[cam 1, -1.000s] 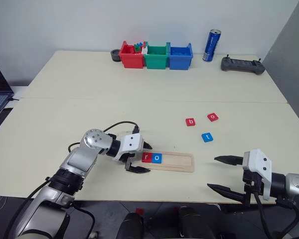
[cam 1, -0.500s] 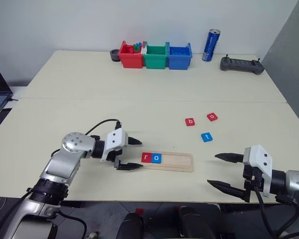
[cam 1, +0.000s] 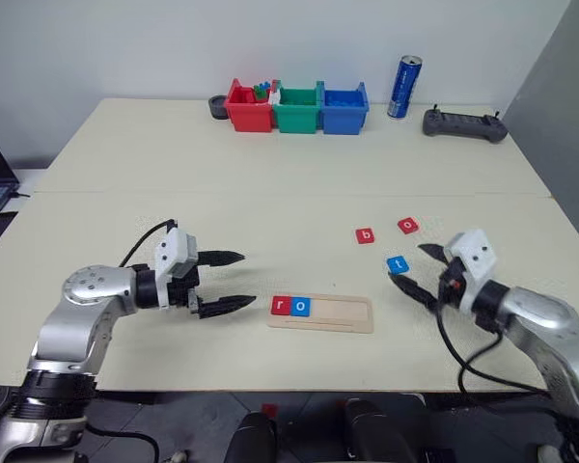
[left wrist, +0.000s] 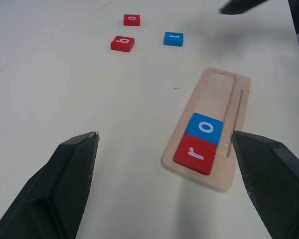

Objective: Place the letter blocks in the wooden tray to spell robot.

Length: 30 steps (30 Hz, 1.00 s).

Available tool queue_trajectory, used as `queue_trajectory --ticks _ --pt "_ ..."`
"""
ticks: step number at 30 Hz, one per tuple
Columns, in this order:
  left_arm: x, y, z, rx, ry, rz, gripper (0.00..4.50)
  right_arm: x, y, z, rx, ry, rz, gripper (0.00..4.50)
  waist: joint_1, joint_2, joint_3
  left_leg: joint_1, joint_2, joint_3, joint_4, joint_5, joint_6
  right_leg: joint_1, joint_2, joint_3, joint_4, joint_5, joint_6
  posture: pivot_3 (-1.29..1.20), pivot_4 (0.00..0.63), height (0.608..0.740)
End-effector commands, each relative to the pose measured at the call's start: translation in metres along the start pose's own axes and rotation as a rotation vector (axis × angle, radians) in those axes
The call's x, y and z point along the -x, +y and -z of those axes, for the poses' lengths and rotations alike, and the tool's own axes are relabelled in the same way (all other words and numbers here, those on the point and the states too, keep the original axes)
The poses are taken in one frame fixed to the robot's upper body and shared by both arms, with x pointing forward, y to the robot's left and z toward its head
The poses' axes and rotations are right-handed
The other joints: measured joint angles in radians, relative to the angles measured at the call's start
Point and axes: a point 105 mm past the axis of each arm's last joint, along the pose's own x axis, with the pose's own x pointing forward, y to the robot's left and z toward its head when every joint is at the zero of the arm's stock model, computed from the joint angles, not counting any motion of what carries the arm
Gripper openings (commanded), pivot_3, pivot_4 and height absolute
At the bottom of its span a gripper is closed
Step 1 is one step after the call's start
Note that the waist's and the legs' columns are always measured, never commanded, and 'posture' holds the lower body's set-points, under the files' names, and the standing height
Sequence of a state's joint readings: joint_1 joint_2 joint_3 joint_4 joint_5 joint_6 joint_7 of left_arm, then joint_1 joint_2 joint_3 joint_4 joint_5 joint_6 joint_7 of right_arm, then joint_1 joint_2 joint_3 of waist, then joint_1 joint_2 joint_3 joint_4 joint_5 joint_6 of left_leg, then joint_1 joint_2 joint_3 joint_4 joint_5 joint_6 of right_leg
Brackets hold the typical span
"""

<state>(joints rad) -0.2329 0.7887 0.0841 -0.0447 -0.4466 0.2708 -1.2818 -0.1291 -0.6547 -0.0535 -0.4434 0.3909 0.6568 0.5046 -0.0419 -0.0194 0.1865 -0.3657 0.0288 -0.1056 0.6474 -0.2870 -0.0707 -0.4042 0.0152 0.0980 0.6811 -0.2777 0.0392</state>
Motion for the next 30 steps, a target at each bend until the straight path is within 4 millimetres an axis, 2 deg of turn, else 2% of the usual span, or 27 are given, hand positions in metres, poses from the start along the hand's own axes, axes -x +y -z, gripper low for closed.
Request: queue_trajectory --ticks 1,4,7,13,15,19,21,24,30 --pt "0.007 -0.007 -0.013 -0.072 -0.006 0.041 4.46 -0.016 -0.007 -0.012 0.029 -0.035 0.054 4.50 -0.001 0.000 0.000 0.000 0.000 0.000 0.000 0.000 0.000 0.000 0.000 0.000 0.000 0.000 0.000 0.00 0.150 0.740" --pt "0.004 -0.011 -0.016 -0.089 0.008 0.069 4.46 -0.035 -0.007 -0.019 0.004 -0.053 0.079 4.50 -0.004 0.000 0.000 0.000 0.000 0.000 -0.001 0.000 0.000 -0.001 0.000 -0.001 0.000 0.000 -0.001 0.00 0.150 0.740" --pt "-0.003 -0.020 -0.024 -0.097 -0.003 0.097 4.46 -0.054 -0.003 -0.018 -0.050 -0.017 0.102 4.50 -0.009 0.000 0.000 -0.001 0.000 0.000 -0.001 0.000 0.000 -0.001 0.000 -0.001 0.000 0.000 -0.001 0.00 0.150 0.740" --pt "-0.005 -0.024 -0.031 -0.117 0.017 0.101 4.46 -0.071 0.004 -0.018 -0.084 0.006 0.157 4.50 -0.012 0.000 0.000 -0.001 0.000 -0.001 -0.002 0.000 0.000 -0.001 0.000 -0.001 0.000 0.000 -0.001 0.00 0.150 0.740" --pt "-0.006 -0.024 -0.033 -0.119 0.019 0.095 4.46 -0.066 0.010 -0.022 -0.052 0.009 0.132 4.50 -0.012 0.000 0.000 -0.001 0.000 -0.001 -0.002 0.000 0.000 -0.001 0.000 -0.001 0.000 0.000 -0.001 0.00 0.150 0.740" --pt "-0.006 -0.024 -0.030 -0.132 0.041 0.094 4.46 -0.046 0.003 -0.028 -0.067 0.036 0.146 4.50 -0.012 0.001 0.001 -0.001 0.000 -0.001 -0.002 0.000 0.000 -0.001 0.000 -0.001 0.000 0.000 -0.001 0.00 0.150 0.740" --pt "-0.007 -0.024 -0.027 -0.125 0.039 0.096 4.46 -0.033 0.002 -0.026 -0.073 0.066 0.142 4.50 -0.011 0.001 0.001 -0.001 0.000 -0.001 -0.002 0.000 0.000 -0.001 0.000 -0.001 0.000 0.000 -0.001 0.00 0.150 0.740" --pt "-0.009 -0.024 -0.024 -0.120 0.034 0.100 4.46 -0.018 0.012 -0.017 -0.072 0.125 0.109 4.50 -0.010 0.001 0.001 -0.002 0.000 -0.002 -0.002 0.000 0.000 -0.001 0.000 -0.002 0.000 0.000 -0.001 0.00 0.150 0.740" --pt "-0.012 -0.025 -0.018 -0.121 0.020 0.105 4.46 -0.010 0.009 -0.008 -0.152 0.148 0.175 4.50 -0.020 0.001 0.001 -0.001 0.000 -0.001 -0.002 0.000 0.000 -0.001 0.000 -0.001 0.000 0.000 -0.001 0.00 0.150 0.740"
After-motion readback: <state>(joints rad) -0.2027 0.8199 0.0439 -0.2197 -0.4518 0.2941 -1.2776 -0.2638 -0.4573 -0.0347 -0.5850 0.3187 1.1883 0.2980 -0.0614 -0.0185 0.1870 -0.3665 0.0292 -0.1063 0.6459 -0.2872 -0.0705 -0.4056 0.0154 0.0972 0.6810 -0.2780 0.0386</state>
